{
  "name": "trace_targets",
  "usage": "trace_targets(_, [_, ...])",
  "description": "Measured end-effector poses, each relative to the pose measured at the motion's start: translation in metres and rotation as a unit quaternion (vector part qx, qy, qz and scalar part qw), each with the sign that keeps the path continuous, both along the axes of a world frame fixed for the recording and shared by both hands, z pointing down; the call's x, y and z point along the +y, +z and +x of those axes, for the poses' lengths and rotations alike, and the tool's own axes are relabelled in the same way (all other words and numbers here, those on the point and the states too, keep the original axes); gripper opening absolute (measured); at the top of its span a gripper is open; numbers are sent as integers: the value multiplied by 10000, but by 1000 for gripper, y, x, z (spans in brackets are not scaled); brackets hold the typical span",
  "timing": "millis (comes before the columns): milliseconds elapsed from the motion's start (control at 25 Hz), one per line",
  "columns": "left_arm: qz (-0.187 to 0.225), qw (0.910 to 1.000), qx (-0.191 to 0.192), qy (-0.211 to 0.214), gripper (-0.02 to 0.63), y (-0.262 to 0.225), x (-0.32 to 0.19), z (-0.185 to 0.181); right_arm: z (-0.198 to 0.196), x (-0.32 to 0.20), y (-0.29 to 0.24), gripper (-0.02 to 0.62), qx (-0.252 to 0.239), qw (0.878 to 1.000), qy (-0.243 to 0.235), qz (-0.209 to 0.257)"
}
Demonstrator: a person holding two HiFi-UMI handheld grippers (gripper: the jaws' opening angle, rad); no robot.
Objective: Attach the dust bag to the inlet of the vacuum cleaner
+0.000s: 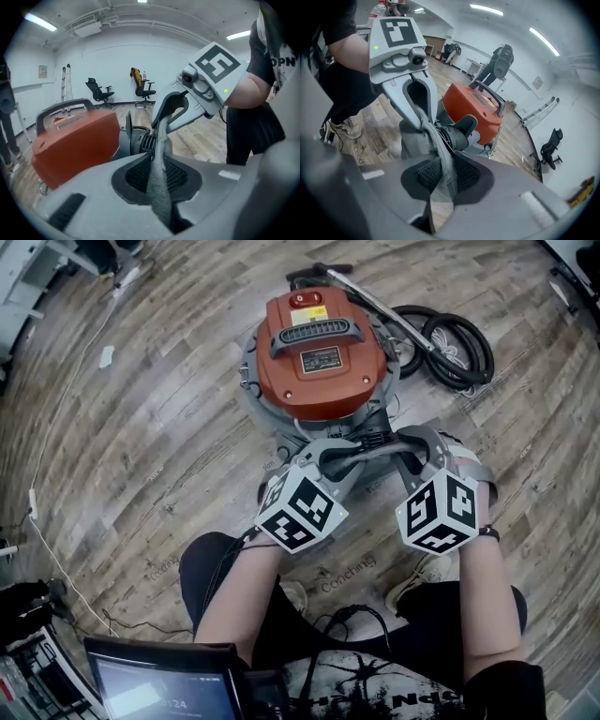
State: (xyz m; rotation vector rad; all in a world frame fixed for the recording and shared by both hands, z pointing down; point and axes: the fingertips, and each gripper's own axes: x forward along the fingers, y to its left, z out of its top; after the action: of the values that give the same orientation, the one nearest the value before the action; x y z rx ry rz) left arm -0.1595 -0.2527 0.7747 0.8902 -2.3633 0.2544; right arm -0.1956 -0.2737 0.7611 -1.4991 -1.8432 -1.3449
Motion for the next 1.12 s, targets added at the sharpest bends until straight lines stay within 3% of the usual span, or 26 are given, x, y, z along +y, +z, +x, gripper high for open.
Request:
trace_targets(120, [104, 9999, 16, -71, 44, 4, 4, 0, 4, 3, -3, 64, -67, 9999, -101, 21])
trace_targets(280, [-633, 9978, -131, 158, 41, -1, -2, -7, -1, -7, 4, 63, 243, 9996, 137, -67])
trace_targets(520, [-987, 9940, -315, 339, 44, -18, -10, -17, -11, -16, 22, 61, 499, 9976, 473, -72])
trace_targets(840, [-620, 9974, -55, 373, 38, -1, -1, -3, -1, -3, 2, 60, 103, 9999, 133, -12])
trace_targets(1120, [-1055, 9938, -93, 336, 40, -3, -4, -10, -6, -10, 12, 61, 264, 9990, 317, -198])
